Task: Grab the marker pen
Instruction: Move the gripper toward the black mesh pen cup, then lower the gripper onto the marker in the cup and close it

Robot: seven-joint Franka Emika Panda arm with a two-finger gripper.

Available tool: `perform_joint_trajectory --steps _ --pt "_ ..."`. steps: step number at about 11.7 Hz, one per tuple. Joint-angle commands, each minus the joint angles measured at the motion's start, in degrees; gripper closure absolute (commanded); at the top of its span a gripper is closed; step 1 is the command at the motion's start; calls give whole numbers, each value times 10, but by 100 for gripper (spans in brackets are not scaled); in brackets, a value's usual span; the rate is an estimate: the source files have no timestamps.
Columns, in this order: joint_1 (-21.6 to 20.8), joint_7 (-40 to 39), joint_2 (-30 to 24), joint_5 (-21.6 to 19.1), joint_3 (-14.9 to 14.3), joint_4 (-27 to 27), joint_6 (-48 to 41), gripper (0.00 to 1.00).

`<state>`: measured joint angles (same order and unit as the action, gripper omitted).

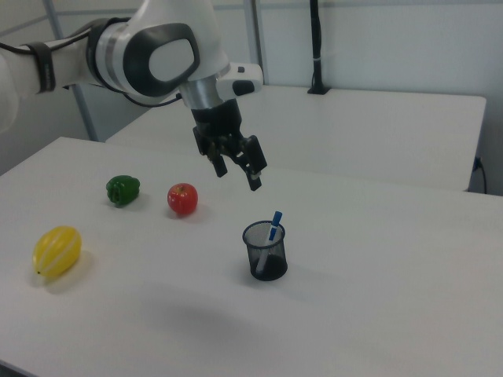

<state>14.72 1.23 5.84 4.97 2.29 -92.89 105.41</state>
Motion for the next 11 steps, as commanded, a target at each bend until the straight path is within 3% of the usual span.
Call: perform_joint_trajectory --steps 1,11 --pt "0 -10 35 1 0 -1 81 0" --pt "-8 -1 139 30 1 -2 224 0"
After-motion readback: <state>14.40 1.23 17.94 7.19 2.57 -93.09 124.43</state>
